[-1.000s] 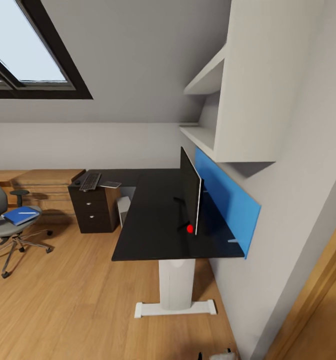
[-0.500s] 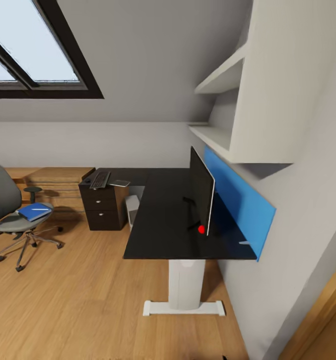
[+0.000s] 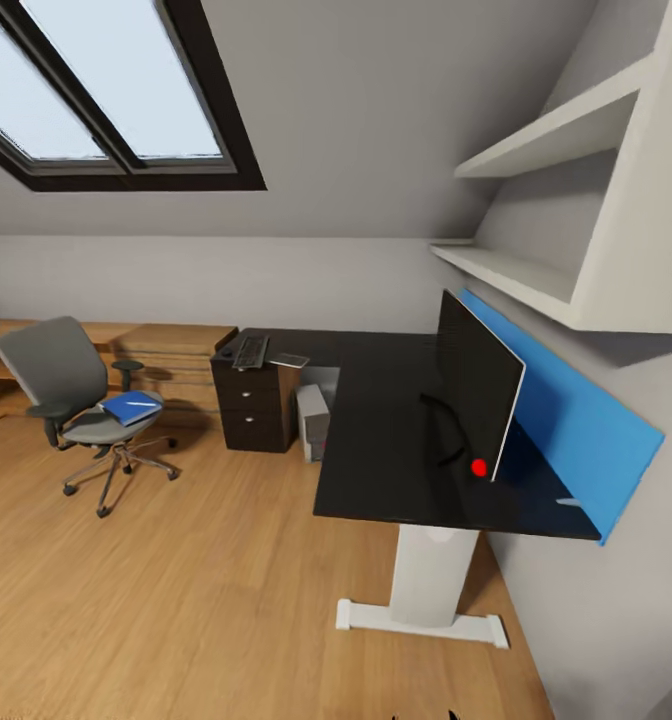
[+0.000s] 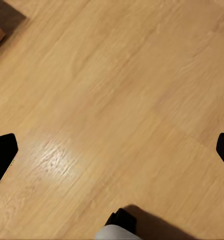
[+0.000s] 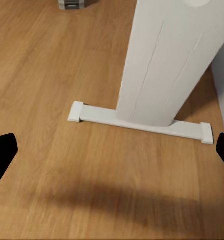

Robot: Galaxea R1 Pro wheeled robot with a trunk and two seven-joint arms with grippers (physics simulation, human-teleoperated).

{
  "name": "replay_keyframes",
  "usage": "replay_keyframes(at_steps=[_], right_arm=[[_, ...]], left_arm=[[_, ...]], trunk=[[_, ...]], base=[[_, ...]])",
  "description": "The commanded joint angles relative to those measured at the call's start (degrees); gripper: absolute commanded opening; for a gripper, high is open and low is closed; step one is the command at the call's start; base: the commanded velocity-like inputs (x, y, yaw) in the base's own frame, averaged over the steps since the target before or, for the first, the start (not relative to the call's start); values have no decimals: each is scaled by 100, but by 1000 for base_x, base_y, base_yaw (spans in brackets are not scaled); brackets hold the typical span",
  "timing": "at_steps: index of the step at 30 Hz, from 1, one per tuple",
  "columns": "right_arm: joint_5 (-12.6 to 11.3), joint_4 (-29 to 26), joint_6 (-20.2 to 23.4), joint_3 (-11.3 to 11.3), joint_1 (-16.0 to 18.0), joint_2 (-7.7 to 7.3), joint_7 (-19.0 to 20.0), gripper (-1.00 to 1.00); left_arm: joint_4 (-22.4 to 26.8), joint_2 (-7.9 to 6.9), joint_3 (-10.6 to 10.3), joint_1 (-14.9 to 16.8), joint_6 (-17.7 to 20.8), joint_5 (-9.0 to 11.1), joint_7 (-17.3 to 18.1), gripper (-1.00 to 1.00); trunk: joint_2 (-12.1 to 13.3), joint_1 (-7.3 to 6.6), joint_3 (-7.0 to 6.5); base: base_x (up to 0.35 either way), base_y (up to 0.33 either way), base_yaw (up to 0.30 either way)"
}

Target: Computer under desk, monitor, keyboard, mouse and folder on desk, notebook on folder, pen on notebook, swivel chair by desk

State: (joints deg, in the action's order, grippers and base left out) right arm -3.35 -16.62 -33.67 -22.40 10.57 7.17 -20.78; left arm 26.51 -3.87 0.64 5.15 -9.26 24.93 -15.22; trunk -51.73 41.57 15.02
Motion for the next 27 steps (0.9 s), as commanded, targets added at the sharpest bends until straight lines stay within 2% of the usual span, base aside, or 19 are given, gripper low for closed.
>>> replay_keyframes(at_steps=[1, 11, 27], right_arm=[[-35, 6, -17, -41, 6, -1, -40, 100], [-32, 32, -41, -26, 6, 21, -27, 100], [-18, 62, -35, -28, 7, 22, -17, 100]], left_arm=[[-3, 2, -20, 4, -23, 55, -7, 100], [-12, 78, -29, 4, -16, 55, -7, 100], [-14, 96, -29, 4, -14, 61, -7, 100]], trunk=[[-6, 3, 14], [-6, 3, 35], [-6, 3, 118]], base=[[156, 314, 165], [178, 311, 61], [222, 280, 177]])
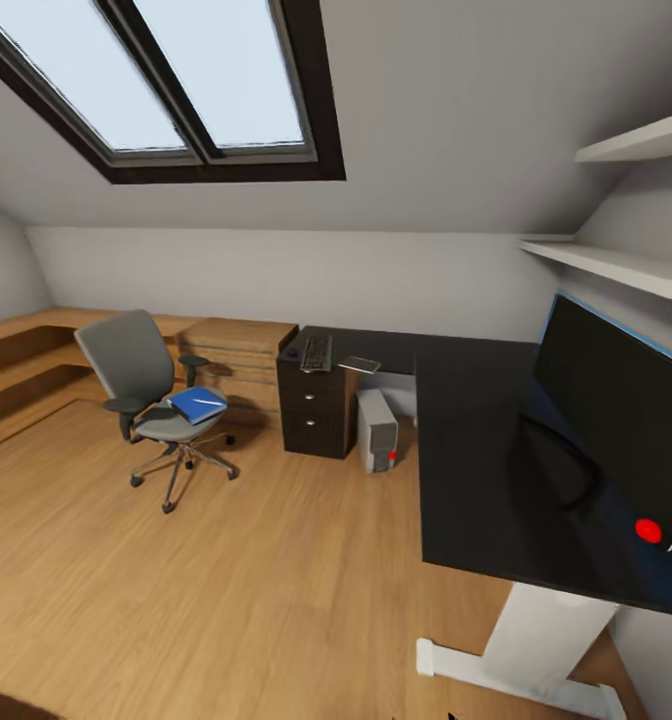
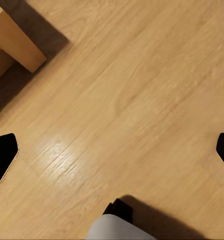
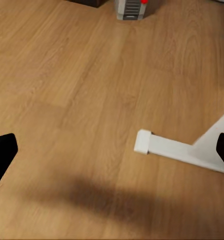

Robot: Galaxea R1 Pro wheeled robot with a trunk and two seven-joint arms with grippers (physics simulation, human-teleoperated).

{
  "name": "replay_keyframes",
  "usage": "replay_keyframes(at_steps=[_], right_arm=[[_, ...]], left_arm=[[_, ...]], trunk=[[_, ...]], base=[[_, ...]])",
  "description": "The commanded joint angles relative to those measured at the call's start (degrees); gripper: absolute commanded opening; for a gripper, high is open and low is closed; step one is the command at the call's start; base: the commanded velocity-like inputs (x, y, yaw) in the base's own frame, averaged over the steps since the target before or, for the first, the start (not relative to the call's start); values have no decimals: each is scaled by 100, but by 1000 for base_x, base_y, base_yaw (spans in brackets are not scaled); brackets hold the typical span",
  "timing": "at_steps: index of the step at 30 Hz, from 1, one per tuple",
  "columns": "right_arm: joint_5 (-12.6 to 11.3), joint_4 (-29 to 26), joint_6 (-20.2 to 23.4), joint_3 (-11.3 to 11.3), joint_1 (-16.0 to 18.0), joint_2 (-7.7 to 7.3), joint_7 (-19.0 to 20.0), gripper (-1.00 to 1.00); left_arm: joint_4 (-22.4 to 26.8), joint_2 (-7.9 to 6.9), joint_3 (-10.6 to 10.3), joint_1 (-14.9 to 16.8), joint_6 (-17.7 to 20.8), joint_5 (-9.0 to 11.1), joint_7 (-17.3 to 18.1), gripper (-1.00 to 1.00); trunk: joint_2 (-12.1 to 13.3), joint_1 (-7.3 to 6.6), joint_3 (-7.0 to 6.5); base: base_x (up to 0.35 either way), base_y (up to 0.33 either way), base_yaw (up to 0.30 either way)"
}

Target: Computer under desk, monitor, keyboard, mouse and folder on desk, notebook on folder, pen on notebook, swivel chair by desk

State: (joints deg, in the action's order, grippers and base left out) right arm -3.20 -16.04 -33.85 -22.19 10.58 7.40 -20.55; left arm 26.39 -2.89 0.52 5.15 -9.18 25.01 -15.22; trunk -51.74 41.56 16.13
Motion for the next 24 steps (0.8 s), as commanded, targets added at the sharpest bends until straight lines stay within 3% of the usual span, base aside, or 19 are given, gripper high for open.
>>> replay_keyframes(at_steps=[1, 16, 19, 24], right_arm=[[-32, 5, -16, -49, 6, 0, -38, 100], [-31, 5, -16, -49, 6, -2, -36, 100], [-28, 5, -16, -49, 6, -10, -36, 100], [-9, 7, -20, -52, 6, -16, -36, 100]], left_arm=[[-7, -2, -17, 4, -23, 55, -8, 100], [-103, 114, -25, 4, -160, -7, -8, 100], [-107, 120, -19, 4, -190, -126, -10, 100], [-107, 119, -17, 4, -197, -149, -9, 100]], trunk=[[-5, 3, 14], [-5, 3, 120], [-5, 3, 129], [-5, 3, 132]], base=[[260, 243, 168], [264, 237, 166], [266, 235, 73], [268, 234, 13]])
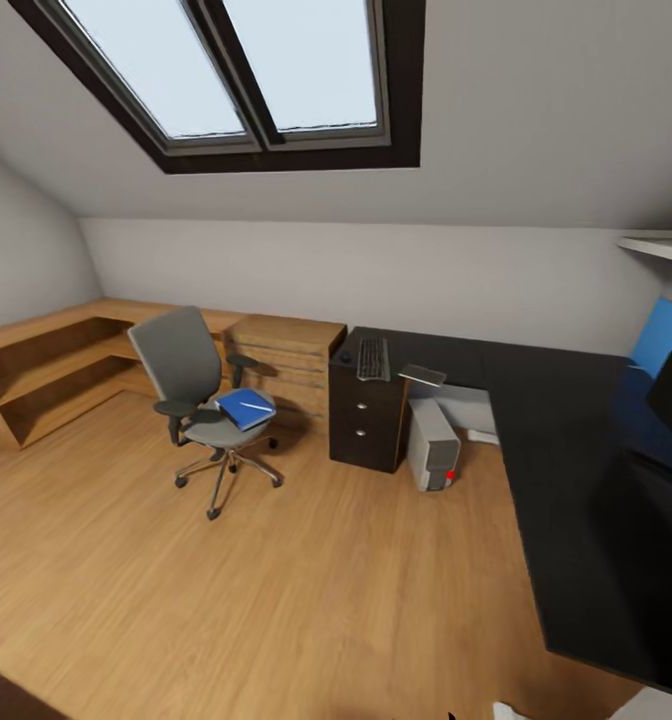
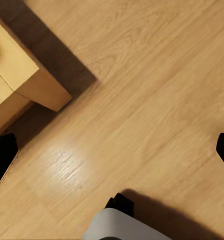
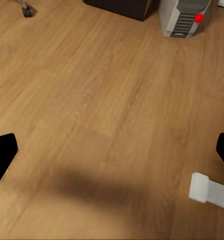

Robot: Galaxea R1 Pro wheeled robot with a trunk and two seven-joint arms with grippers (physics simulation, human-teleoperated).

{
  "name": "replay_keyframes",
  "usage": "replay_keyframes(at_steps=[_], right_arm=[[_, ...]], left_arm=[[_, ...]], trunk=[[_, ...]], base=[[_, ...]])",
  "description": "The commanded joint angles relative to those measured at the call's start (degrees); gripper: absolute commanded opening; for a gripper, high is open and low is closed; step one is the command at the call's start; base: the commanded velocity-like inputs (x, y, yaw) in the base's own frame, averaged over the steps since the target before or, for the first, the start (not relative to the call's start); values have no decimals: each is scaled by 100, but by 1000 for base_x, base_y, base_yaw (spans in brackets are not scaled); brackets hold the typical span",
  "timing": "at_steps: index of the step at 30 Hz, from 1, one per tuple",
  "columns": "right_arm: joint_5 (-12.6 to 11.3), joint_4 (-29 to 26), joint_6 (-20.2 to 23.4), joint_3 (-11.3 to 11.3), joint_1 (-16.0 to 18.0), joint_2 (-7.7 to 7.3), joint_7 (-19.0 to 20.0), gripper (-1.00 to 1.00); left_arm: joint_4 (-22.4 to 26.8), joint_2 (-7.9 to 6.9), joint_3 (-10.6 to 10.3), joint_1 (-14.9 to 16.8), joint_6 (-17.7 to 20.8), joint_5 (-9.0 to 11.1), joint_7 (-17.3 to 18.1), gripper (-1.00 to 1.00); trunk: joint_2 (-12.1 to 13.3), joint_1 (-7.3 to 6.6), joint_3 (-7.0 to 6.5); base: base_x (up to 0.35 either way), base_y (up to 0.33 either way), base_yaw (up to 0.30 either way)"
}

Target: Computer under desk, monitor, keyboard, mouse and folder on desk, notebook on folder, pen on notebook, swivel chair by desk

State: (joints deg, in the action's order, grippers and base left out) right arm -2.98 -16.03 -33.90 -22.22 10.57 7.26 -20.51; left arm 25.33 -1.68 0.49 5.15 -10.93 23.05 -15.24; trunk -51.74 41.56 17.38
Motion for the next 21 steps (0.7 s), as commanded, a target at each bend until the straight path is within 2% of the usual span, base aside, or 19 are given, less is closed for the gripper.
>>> replay_keyframes(at_steps=[1, 9, 21], right_arm=[[-28, 7, -16, -50, 6, -3, -41, 100], [-10, 12, -20, -46, 6, -19, -41, 100], [-46, 5, -20, -37, 6, -23, -41, 100]], left_arm=[[-1, -1, -14, 3, -22, 46, -6, 100], [-1, 1, -14, 3, -23, 33, -6, 100], [-1, -4, -61, 3, -15, 27, -7, 100]], trunk=[[-4, 3, 7], [-4, 3, 7], [-4, 3, 8]], base=[[272, 230, 5], [295, 187, 1], [327, 69, 0]])
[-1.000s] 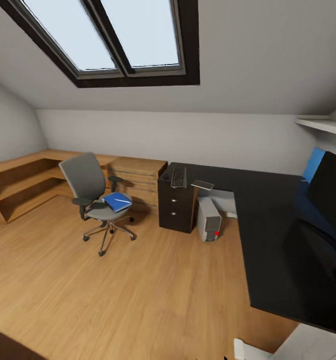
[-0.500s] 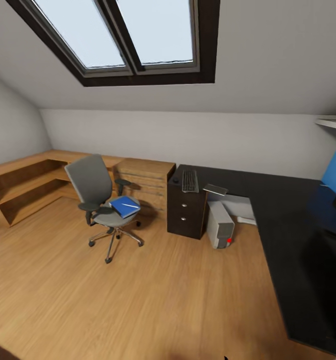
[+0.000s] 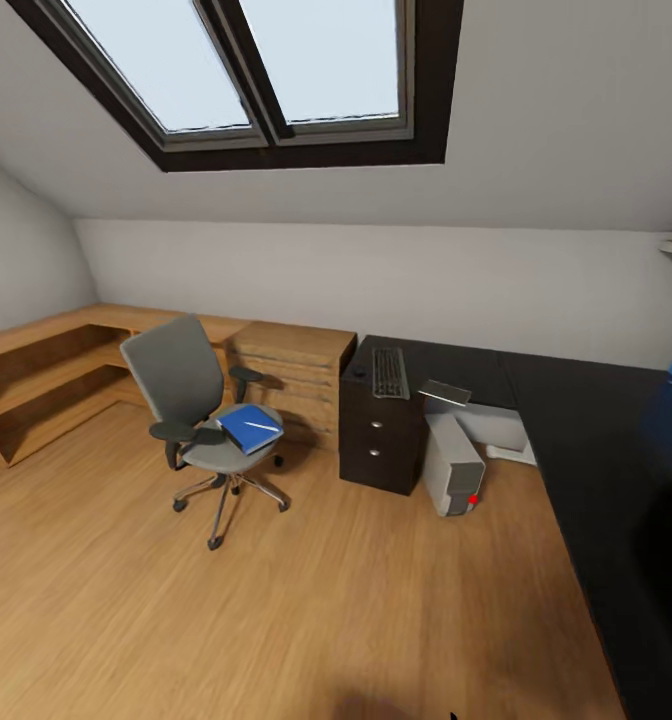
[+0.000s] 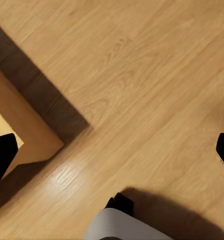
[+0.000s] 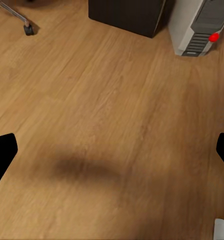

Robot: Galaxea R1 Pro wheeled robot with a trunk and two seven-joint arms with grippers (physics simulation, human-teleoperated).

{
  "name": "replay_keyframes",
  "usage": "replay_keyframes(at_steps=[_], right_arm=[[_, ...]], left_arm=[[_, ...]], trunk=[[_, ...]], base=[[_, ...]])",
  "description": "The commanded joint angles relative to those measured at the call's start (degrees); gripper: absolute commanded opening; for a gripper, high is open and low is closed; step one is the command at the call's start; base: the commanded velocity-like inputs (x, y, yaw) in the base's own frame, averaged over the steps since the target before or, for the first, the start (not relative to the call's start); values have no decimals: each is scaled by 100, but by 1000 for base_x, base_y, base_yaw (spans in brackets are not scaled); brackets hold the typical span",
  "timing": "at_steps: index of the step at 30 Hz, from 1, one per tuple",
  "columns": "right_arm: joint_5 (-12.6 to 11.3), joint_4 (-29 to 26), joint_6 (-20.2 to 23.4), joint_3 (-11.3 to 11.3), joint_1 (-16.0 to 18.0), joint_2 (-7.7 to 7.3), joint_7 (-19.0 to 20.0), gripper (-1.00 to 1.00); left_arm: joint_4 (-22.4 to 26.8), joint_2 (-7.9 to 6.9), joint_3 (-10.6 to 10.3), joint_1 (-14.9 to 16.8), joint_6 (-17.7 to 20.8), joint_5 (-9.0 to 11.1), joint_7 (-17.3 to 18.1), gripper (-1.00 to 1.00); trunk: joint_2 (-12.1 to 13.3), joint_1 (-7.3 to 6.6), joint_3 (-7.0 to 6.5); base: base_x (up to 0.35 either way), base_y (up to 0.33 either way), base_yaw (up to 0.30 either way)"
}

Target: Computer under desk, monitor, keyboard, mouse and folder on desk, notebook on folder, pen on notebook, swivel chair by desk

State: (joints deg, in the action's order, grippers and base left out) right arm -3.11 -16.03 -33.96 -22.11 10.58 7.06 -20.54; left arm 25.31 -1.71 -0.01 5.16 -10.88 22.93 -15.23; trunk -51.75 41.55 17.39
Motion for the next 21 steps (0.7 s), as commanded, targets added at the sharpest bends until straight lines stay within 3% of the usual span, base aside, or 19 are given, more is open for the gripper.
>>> replay_keyframes(at_steps=[1, 9, 21], right_arm=[[-37, 4, -15, -45, 6, 1, -38, 100], [-49, -6, -23, -46, 6, 21, -39, 100], [-54, -6, -23, -45, 6, 24, -39, 100]], left_arm=[[0, -2, -43, 3, -20, 42, -11, 100], [0, -5, -138, 3, -12, 45, -14, 100], [0, -5, -132, 3, -10, 45, -7, 100]], trunk=[[-4, 4, 7], [-4, 4, 6], [-4, 4, 0]], base=[[333, 2, 0], [333, 53, -47], [301, 205, -279]])
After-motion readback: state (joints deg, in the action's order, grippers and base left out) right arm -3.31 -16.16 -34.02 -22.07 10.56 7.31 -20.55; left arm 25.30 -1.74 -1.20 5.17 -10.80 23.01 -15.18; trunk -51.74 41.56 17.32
